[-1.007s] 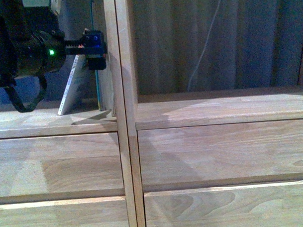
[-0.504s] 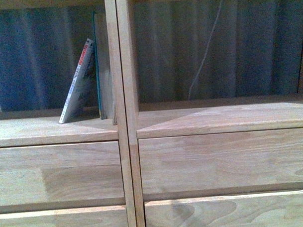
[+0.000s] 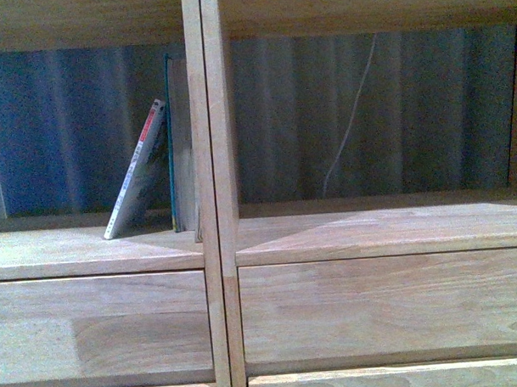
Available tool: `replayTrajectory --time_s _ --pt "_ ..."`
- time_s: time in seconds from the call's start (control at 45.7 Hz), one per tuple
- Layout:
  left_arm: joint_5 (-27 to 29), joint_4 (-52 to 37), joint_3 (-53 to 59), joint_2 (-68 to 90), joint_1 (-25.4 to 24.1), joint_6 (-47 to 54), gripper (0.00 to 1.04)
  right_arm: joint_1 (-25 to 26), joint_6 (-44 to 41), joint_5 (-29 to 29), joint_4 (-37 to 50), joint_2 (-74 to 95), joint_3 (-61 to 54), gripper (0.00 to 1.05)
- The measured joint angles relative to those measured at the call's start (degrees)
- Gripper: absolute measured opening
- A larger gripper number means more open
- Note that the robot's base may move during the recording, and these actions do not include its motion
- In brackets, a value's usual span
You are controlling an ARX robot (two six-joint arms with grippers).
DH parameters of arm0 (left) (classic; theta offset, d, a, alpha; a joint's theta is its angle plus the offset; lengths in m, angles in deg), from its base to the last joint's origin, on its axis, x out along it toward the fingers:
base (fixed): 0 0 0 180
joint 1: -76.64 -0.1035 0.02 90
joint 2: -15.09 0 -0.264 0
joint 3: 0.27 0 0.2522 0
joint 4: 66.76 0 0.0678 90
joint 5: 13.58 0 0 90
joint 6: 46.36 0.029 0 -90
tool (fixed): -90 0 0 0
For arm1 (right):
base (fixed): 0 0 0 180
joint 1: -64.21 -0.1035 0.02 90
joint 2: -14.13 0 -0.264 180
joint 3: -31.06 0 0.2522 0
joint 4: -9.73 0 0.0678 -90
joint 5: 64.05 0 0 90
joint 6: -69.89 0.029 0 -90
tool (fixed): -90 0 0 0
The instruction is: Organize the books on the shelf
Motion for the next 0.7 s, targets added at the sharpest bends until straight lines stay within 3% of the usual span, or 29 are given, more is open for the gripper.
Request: replayTrajectory --time_s 0.109,0.197,0.307,0.569,0.701 --pt "-0.04 2.27 4.57 -1.88 -0.13 -4.24 0.96 0.00 0.00 -0.02 0.00 0.00 0.00 0.98" --pt "-17.59 12.79 7.19 -7.34 -4.68 -9.73 0.82 0.00 0.00 0.07 0.00 0.00 0.00 0.98" --pt "-27.63 14.49 11.87 -11.13 -6.75 -12.66 0.66 0.00 0.00 0.02 0.00 0.00 0.00 0.98" --pt "-26.80 13.49 11.89 -11.17 -5.38 -14.47 0.29 0.00 0.00 0.00 0.00 0.00 0.00 0.98" --pt "-29.46 14.40 11.89 -11.74 -6.75 -14.62 0.11 0.00 0.00 0.00 0.00 0.00 0.00 0.98"
